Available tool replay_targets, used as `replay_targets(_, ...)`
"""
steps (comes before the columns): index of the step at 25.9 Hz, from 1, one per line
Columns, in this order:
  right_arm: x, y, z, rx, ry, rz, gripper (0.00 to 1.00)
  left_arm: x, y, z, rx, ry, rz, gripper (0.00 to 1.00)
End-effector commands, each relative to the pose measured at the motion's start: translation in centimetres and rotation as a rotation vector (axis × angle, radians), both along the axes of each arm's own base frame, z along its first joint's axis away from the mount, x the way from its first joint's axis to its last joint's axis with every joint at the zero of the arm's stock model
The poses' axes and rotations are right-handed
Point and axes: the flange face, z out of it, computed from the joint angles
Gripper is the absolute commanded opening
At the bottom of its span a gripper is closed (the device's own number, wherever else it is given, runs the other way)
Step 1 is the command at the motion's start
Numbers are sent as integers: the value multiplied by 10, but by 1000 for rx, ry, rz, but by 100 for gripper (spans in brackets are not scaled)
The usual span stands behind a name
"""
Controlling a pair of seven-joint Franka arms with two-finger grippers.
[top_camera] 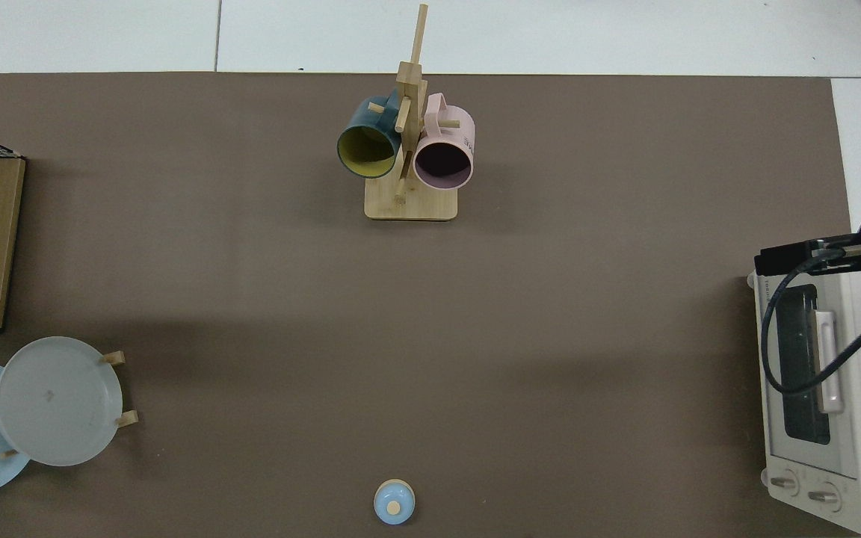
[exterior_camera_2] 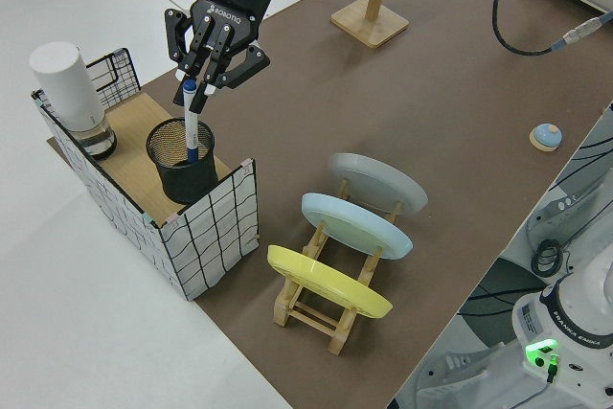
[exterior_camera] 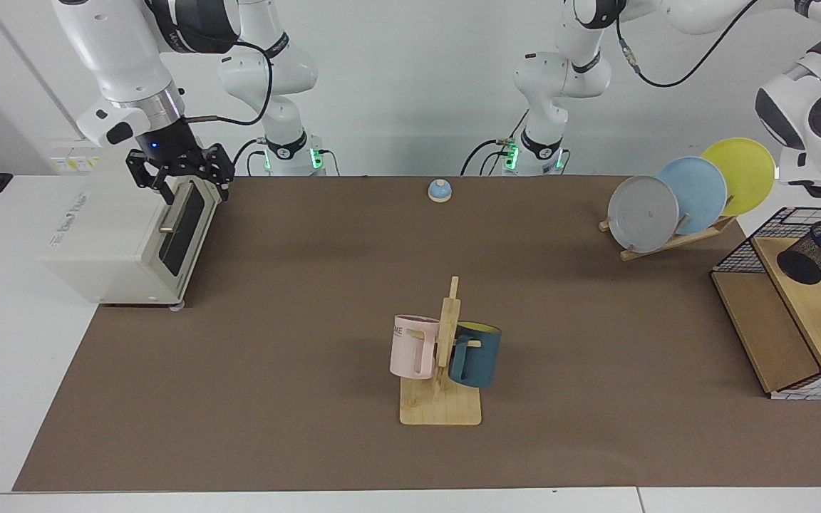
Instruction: Put markers into pen holder
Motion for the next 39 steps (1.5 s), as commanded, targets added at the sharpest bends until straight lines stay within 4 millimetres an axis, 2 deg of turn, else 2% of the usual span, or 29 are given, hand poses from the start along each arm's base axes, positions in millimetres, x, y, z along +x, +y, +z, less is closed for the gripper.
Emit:
replay_targets(1, -4, 4, 1, 13, 10, -10, 100, 13, -8, -24, 37, 32, 28, 0)
replay_targets(3, -4, 2, 1, 13, 10, -15, 100, 22, -9, -35, 45, 37, 34, 0)
replay_targets(5, -4, 1, 1, 13, 10, -15, 100, 23, -9, -36, 52, 34, 39, 1)
replay_targets(6, -4, 1, 2, 13, 8, -16, 100, 22, -8, -35, 54, 36, 41, 32)
replay_targets(7, -4, 1, 2, 13, 8, -15, 100, 22, -8, -35, 55, 38, 45, 80)
replay_targets(8, -4, 1, 1, 13, 10, -16, 100, 23, -9, -30, 59, 32, 50, 100)
replay_targets(14, -4, 2, 1, 13, 10, -15, 100, 25, -16, 2, 75, -13, 29, 100)
replay_targets(17, -5, 2, 1, 13, 11, -15, 100, 35, -44, 13, 68, -39, -14, 100)
replay_targets(20, -4, 2, 1, 13, 10, -13, 100, 41, -72, 13, 37, -47, -26, 100)
replay_targets(23, -4, 2, 1, 13, 10, -15, 100, 41, -108, 6, -59, -75, -3, 100)
replay_targets(27, -4, 2, 2, 13, 8, -15, 100, 34, -134, 2, -233, -190, 133, 100)
replay_targets(31, -4, 2, 1, 13, 10, -15, 100, 22, -124, -21, -461, -249, 282, 100)
replay_targets(34, -4, 2, 1, 13, 10, -13, 100, 12, -133, -37, -552, -294, 333, 100)
replay_targets(35, -5, 2, 1, 13, 11, -13, 100, 7, -138, -43, -565, -320, 398, 100)
replay_targets(37, -4, 2, 2, 13, 8, -13, 100, -6, -156, -53, -602, -383, 576, 100)
replay_targets(39, -5, 2, 1, 13, 11, -13, 100, -9, -192, -56, -603, -452, 692, 100)
